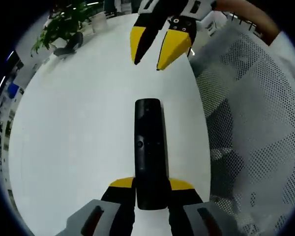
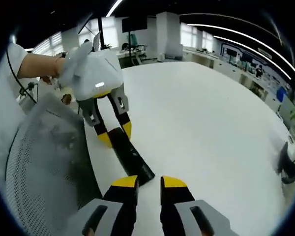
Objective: Press the specified remote control buttons in sequence, fully releasing each button before pressing the next.
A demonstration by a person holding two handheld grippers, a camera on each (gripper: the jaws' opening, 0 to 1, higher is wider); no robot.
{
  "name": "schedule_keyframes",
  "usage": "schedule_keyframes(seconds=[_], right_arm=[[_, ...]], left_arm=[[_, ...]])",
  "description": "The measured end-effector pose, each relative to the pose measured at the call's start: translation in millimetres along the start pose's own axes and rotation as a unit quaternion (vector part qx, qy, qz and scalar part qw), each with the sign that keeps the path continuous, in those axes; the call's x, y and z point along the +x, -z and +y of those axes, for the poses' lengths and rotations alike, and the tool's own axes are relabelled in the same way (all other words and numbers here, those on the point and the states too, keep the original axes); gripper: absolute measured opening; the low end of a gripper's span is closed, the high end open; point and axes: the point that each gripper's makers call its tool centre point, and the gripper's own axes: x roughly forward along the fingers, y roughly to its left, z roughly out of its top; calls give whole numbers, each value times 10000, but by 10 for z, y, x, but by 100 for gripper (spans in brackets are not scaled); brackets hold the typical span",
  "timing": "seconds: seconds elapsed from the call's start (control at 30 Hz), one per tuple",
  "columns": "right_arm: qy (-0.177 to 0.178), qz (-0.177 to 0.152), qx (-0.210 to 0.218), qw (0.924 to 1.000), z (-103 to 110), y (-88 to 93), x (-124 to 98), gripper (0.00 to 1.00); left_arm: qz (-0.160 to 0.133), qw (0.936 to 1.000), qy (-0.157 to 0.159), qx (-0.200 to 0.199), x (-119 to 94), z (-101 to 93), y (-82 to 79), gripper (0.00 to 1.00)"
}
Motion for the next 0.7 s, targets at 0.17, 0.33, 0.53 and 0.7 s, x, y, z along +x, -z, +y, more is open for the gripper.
schedule_keyframes(seconds=[0.17, 0.33, 0.53, 0.7], right_arm=[[-207, 222, -247, 9992, 55, 51, 124, 10], [-438, 466, -477, 9968, 115, 126, 232, 6], [-586, 683, -811, 9926, 153, 174, 313, 0], [-590, 827, -1039, 9894, 144, 190, 349, 0]], left_arm=[[-18, 10000, 6, -21, -3, -46, -3, 22], [-62, 10000, -8, -48, -4, -52, -8, 22], [-100, 9999, -13, -36, -5, -50, -7, 22], [-118, 9999, -15, -42, -8, -50, -8, 22]])
